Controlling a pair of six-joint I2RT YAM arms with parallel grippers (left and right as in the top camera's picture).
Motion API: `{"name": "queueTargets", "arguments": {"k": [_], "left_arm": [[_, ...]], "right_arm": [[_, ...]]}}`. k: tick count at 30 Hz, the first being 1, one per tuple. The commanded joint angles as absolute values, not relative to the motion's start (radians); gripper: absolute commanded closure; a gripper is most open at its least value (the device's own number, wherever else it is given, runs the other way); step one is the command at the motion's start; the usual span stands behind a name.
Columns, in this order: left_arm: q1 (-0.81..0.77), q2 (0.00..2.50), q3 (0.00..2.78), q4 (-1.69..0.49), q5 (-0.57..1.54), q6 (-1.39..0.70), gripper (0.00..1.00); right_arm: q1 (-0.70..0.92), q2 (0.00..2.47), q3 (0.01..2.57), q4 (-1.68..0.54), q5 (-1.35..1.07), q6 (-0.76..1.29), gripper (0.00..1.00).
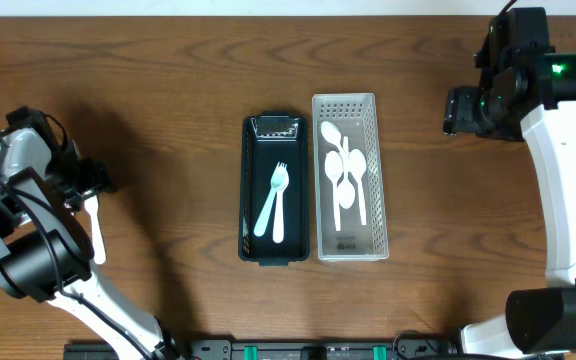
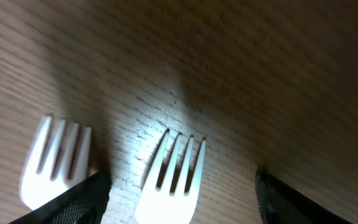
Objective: Pack container
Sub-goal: 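Grasp the right white fork with the left gripper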
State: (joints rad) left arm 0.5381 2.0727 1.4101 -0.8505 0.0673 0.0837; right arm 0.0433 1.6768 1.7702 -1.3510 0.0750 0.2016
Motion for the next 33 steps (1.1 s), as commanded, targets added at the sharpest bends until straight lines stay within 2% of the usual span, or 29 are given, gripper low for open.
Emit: {"name": "queueTargets", "arguments": {"k": [1,4,10,14,17,21,33], "left_arm": [[0.540,2.103,1.403,-0.851,0.068,0.097,0.22],[0.540,2.103,1.403,-0.850,0.068,0.097,0.23],[0.540,2.103,1.403,-0.854,0.068,0.096,0.44],[0.540,2.103,1.403,-0.854,0.068,0.095,0.48],[0.540,2.103,1.403,-0.854,0.068,0.093,0.56],[0.540,2.103,1.403,-0.854,0.068,0.093,0.62],[0.540,2.103,1.403,-0.855,0.068,0.093,0.65]], "right_arm": [[0.046,1.674,1.765,-1.356,0.070,0.212,0.26],[0.046,1.674,1.765,-1.358,0.070,0.212,0.26],[0.046,1.674,1.765,-1.358,0.071,0.212,0.26],[0.046,1.674,1.765,-1.358,0.070,0.212,0.26],[0.046,1.674,1.765,-1.359,0.070,0.212,0.26],[0.046,1.674,1.765,-1.361,0.070,0.213,0.26],[0.046,1.674,1.765,-1.365,0.070,0.213,0.26]]}}
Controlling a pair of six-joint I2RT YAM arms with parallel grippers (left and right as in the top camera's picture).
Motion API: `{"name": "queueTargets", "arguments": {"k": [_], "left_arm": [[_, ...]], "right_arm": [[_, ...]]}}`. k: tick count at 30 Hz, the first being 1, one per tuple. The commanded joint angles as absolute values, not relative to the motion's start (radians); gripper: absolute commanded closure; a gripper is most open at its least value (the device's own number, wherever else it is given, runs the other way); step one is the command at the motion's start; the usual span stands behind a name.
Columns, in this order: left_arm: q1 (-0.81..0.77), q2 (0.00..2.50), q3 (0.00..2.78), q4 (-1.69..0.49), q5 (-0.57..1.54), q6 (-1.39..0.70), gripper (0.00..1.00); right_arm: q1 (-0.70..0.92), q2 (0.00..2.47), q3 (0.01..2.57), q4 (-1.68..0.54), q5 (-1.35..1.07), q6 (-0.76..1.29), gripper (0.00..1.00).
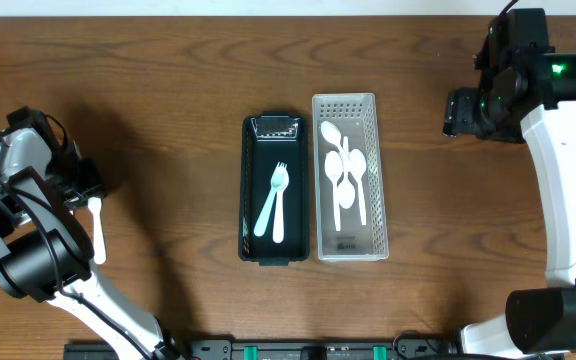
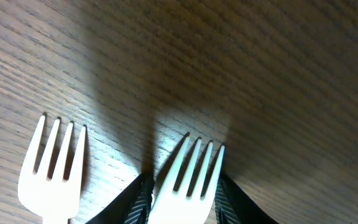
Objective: Pack container
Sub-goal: 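Grasp the right white fork with the left gripper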
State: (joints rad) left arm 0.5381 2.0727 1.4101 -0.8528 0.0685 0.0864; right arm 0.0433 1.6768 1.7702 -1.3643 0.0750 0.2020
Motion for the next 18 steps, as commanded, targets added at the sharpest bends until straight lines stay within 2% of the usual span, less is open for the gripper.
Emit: {"name": "queueTargets", "arguments": {"k": [1,9,14,18], "left_arm": [[0.540,2.103,1.403,-0.858,0.068,0.093,0.66],[0.540,2.103,1.403,-0.889,0.066,0.094,0.66],[0.540,2.103,1.388,-0.899,-0.015,0.103,0.64],[0.540,2.103,1.378,-0.891,-0.020,0.158,0.59]], "right_arm": [[0.046,1.674,1.765,-1.365,0.070,0.213,0.26],[0.046,1.674,1.765,-1.365,0.071,0.212,0.26],[0.046,1.674,1.765,-1.365,0.071,0.212,0.26],[0.046,1.674,1.765,-1.365,0.071,0.212,0.26]]}}
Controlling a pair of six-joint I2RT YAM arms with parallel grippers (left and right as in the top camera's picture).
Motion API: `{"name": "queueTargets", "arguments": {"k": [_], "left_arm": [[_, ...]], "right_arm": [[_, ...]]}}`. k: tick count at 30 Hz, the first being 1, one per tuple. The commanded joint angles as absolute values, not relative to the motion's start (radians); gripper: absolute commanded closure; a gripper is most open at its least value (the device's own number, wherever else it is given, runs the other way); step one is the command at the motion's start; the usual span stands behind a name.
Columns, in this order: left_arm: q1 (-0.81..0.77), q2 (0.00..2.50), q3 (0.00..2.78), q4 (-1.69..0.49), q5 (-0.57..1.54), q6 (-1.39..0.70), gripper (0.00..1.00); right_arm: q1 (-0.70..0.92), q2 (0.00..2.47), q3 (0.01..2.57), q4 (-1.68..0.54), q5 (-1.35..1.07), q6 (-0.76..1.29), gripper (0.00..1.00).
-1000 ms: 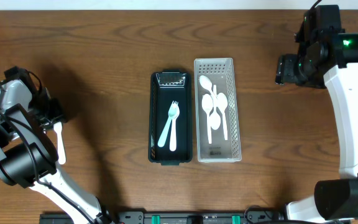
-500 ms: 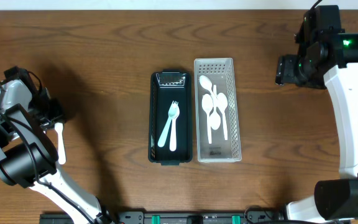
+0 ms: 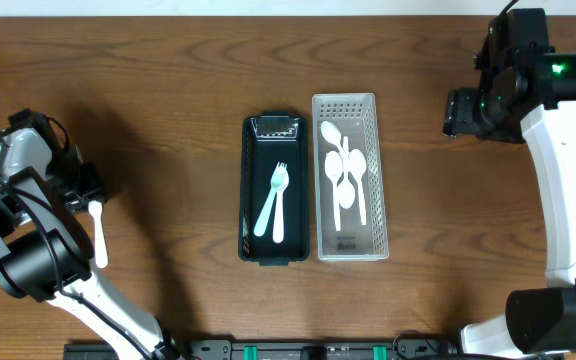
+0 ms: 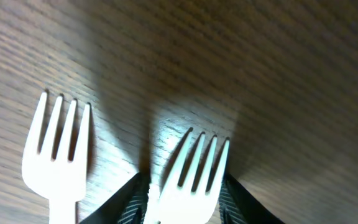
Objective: Pack container
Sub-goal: 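Grasp the right white fork with the left gripper, then carry the white fork into the black basket, release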
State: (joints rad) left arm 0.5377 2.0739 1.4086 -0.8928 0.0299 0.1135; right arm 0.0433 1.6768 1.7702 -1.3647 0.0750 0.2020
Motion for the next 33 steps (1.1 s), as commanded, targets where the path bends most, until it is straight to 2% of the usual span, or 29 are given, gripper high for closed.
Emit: {"name": "queueTargets", "arguments": {"k": [1,10,15,22,29,30,33], "left_arm": [[0.540,2.103,1.378,-0.888,-0.020,0.160,0.58],[0.540,2.103,1.378,-0.880,-0.019,0.206,0.58],[0.540,2.103,1.378,-0.879,-0.019,0.206,0.71],[0.540,2.103,1.378,-0.880,-0.019,0.206,0.79],[0.538,2.101,1.378,-0.881,-0.008,0.205,0.81],[0.536,2.098,1.378,-0.881,-0.008,0.204,0.85],[0.517,2.075,1.390,-0.901,-0.008,0.182,0.86]], "right_arm": [[0.046,1.674,1.765,-1.365,0.071,0.212,0.26],[0.046,1.674,1.765,-1.364,0.071,0.212,0.25],[0.046,1.674,1.765,-1.356,0.071,0.212,0.25],[0.046,1.674,1.765,-1.354,0.071,0.212,0.25],[0.046,1.674,1.765,-1.353,0.071,0.212,0.25],[0.046,1.674,1.765,-1.353,0.071,0.212,0.25],[0.046,1.674,1.765,-1.352,0.071,0.212,0.25]]}}
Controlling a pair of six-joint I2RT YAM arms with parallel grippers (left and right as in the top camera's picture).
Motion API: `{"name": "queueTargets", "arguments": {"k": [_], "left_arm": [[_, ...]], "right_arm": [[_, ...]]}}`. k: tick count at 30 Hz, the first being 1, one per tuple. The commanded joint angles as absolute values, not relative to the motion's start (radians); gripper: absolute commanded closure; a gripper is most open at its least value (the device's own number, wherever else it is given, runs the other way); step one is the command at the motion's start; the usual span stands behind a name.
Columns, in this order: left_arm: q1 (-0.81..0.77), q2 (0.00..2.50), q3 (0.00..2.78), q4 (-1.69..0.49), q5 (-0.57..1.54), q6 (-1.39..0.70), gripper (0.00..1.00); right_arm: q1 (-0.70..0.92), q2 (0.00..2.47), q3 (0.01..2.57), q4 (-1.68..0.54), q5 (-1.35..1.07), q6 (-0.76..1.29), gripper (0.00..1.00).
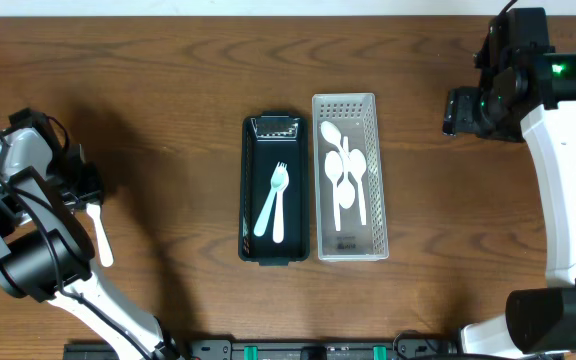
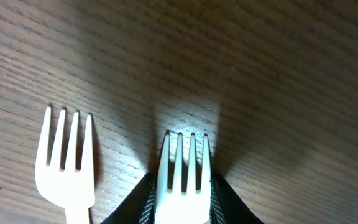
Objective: Pack container
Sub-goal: 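Carry the white fork into the black basket, release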
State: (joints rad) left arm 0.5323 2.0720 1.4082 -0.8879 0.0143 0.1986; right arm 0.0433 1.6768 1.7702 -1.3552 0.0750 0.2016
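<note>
Two white plastic forks show in the left wrist view. My left gripper (image 2: 180,194) is shut on the right fork (image 2: 183,171), whose tines point straight ahead between the fingers (image 2: 140,200). The other fork (image 2: 66,163) lies loose on the wood to its left. Overhead, the left gripper (image 1: 80,185) is near the table's left edge, with a white fork (image 1: 99,238) beside it. The black container (image 1: 252,190) at centre holds two white forks (image 1: 275,203). My right gripper (image 1: 458,110) hovers far right, holding nothing visible.
A white perforated basket (image 1: 373,130) with several white spoons stands directly right of the black container. The wooden table (image 1: 168,100) is bare between the left arm and the container. The right arm's white links run down the right edge.
The fork between the left fingers sat tilted to the right; now it is straight and centred. The left gripper has shifted slightly left. The right arm has not moved.
At first my left gripper was open, straddling the right one of two forks on the wood. Then it was shut on that fork's neck, and it has stayed shut on it since. Container, basket and right arm have not changed.
</note>
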Motion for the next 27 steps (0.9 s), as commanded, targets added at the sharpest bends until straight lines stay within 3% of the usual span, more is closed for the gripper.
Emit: {"name": "queueTargets", "arguments": {"k": [1,7,14,21,27], "left_arm": [[0.507,2.063,1.397,-0.912,-0.008,0.180,0.87],[0.399,1.930,1.444,-1.017,-0.007,0.125,0.88],[0.157,1.688,1.446,-1.092,0.089,-0.011,0.93],[-0.177,1.519,1.446,-1.009,0.150,-0.192,0.93],[-0.431,1.544,1.444,-0.884,0.134,-0.241,0.93]], "right_arm": [[0.046,1.674,1.765,-1.351,0.071,0.212,0.25],[0.046,1.674,1.765,-1.331,0.071,0.212,0.25],[0.046,1.674,1.765,-1.309,0.071,0.212,0.25],[0.046,1.674,1.765,-1.309,0.071,0.212,0.25],[0.046,1.674,1.765,-1.309,0.071,0.212,0.25]]}}
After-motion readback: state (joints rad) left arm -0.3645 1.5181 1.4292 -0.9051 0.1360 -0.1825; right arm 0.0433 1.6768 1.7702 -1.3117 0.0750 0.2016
